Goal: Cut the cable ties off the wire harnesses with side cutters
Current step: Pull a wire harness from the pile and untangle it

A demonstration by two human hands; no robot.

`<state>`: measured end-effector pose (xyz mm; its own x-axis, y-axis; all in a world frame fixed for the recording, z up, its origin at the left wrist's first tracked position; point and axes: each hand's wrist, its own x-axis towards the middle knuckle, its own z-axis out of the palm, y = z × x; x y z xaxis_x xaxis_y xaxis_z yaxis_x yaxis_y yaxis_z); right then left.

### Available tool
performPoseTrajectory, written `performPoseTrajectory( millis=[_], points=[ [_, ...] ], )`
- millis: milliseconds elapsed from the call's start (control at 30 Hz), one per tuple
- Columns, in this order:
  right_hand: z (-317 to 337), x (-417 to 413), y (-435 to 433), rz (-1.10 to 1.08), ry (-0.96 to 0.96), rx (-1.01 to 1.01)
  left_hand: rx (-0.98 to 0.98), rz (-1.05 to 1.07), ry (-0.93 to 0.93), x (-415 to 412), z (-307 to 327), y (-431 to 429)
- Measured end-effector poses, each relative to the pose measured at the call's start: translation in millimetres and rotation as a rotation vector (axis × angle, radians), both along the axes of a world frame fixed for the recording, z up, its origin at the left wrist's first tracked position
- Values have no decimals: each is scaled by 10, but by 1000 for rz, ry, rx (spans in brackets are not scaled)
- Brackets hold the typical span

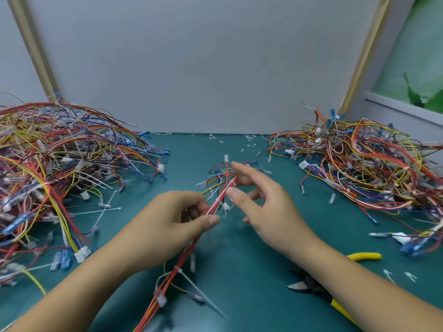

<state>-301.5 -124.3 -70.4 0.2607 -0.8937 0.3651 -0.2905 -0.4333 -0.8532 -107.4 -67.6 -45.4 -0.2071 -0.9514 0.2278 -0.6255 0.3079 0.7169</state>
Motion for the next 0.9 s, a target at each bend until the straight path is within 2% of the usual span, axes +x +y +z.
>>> performPoseTrajectory(
  millis=[167,300,367,433,600,700,800,900],
  points=[
    [101,24,121,-38,56,-195,96,103,247,22,1,-21],
    [103,84,244,219,122,-5,215,102,548,2,20,-24],
    [73,109,296,342,245,60,246,48,579,-38,14,-4],
    [65,106,305,395,264,119,247,-13,549,-64,1,11],
    [89,90,259,443,6,282,189,-140,438,-71,13,30],
    [111,112,256,432,-117,310,109,-88,379,-98,24,32],
    [168,85,177,262,-309,348,52,-11,381,-63,46,17],
    [201,16,66,55,-445,337,139,-117,360,-14,54,23]
  ],
)
